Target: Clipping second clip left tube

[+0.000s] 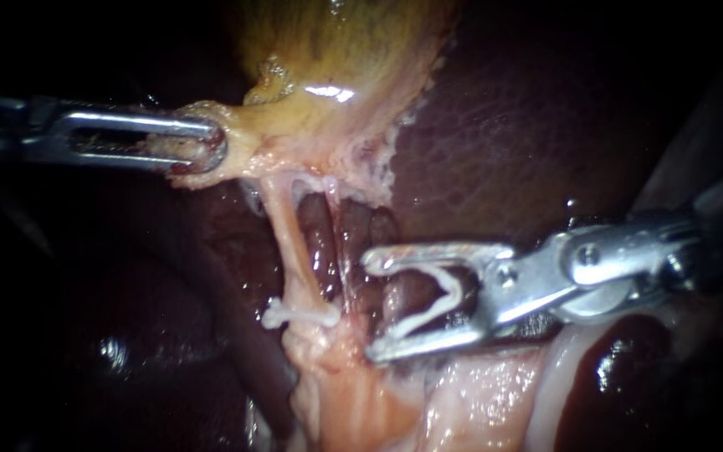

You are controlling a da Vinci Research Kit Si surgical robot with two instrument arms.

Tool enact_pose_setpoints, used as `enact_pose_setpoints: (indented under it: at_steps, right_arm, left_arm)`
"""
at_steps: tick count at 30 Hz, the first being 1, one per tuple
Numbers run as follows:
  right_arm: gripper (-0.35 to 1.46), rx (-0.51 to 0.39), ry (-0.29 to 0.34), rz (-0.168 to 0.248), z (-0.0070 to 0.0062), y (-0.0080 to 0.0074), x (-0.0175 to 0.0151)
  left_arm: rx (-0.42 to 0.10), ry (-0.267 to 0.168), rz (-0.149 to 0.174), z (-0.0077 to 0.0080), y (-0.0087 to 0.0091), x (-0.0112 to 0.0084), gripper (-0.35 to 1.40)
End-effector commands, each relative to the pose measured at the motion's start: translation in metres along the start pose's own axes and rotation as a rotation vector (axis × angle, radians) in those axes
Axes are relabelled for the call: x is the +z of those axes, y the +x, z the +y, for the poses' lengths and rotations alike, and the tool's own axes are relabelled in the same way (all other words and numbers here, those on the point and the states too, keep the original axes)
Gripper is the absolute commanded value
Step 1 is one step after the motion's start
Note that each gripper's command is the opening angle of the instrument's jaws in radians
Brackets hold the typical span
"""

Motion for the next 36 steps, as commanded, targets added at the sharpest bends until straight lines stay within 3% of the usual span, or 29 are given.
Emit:
enact_pose_setpoints:
  at_steps: [1,7,12,16,22,26,31,36]
  right_arm:
    - [0.49,0.011,-0.001,-0.001,0.0000,-0.0003,0.0007]
    - [0.49,0.029,-0.004,-0.006,0.0013,-0.0027,0.0040]
    - [0.50,0.044,-0.017,-0.019,0.0032,-0.0049,0.0054]
    - [0.50,0.053,-0.027,-0.023,0.0047,-0.0055,0.0059]
    - [0.50,0.067,-0.012,-0.023,0.0053,-0.0047,0.0079]
    - [0.50,0.077,0.012,0.000,0.0051,-0.0036,0.0095]
    - [0.50,0.098,0.056,0.038,0.0037,-0.0023,0.0107]
    - [0.49,0.092,0.094,0.043,0.0019,-0.0009,0.0109]
  left_arm:
    - [-0.001,-0.002,0.002,0.0001,0.0000,0.0000,-0.35]
    - [-0.004,-0.002,0.002,0.0007,0.0002,-0.0003,-0.35]
    - [-0.006,-0.006,0.006,0.0011,0.0004,-0.0005,-0.35]
    - [-0.006,-0.006,0.006,0.0012,0.0004,-0.0006,-0.35]
    - [-0.006,-0.006,0.006,0.0012,0.0004,-0.0006,-0.35]
    - [-0.006,-0.006,0.006,0.0012,0.0004,-0.0006,-0.35]
    - [-0.006,-0.006,0.006,0.0012,0.0004,-0.0005,-0.35]
    - [-0.005,-0.006,0.006,0.0010,0.0004,-0.0005,-0.35]
